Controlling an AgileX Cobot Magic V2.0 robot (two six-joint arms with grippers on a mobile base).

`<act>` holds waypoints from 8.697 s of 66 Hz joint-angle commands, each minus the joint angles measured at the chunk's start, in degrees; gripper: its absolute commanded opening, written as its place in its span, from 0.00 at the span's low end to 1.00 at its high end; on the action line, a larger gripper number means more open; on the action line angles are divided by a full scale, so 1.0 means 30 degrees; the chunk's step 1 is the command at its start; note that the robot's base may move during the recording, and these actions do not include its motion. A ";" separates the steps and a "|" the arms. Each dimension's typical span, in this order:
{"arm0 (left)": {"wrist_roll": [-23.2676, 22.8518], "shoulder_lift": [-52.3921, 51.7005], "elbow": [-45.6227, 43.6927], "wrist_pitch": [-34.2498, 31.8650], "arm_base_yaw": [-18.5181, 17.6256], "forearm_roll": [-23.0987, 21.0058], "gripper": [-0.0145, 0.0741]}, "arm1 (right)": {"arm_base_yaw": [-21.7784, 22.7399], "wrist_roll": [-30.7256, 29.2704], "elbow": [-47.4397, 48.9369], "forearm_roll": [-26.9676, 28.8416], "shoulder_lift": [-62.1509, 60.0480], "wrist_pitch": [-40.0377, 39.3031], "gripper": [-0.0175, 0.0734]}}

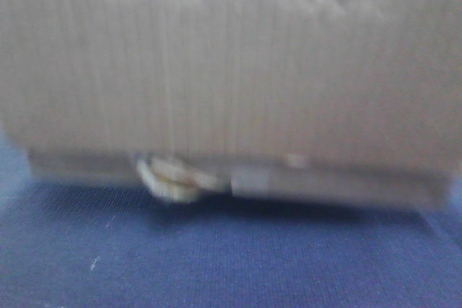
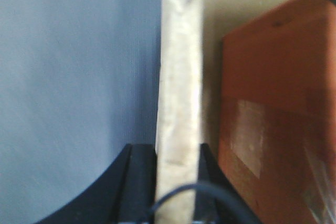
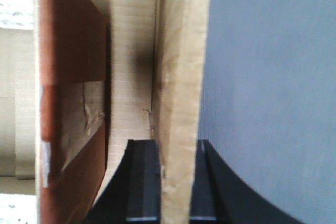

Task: Stack two boxes on right shelf middle
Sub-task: 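Lift the stacked boxes off the grey table with both grippers, then carry the boxes in both grippers while driving away from the table, then drive to the steel shelf and raise the boxes above its middle level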

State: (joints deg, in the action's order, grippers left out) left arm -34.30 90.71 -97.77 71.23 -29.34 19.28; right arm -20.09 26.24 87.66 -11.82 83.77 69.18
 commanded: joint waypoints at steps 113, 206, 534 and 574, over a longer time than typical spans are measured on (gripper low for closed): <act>-0.0614 -0.0835 -0.6288 -0.1589 -0.0968 0.6640 0.04 | -0.2398 0.3536 0.5246 -0.6941 -0.0340 -0.6553 0.01; -0.0614 -0.0594 -0.6288 -0.1945 -0.0968 0.6654 0.04 | -0.2398 0.3536 0.5246 -0.6941 -0.0340 -0.7920 0.01; -0.0614 -0.0545 -0.6288 -0.3228 -0.0968 0.6697 0.04 | -0.2398 0.3536 0.5246 -0.6941 -0.0340 -0.8356 0.01; -0.0614 -0.0545 -0.6288 -0.3228 -0.0968 0.6697 0.04 | -0.2398 0.3536 0.5246 -0.6941 -0.0340 -0.8356 0.01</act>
State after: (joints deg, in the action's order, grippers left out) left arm -35.82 89.59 -115.87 64.39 -32.00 39.53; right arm -27.03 36.66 102.68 -32.36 83.64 48.49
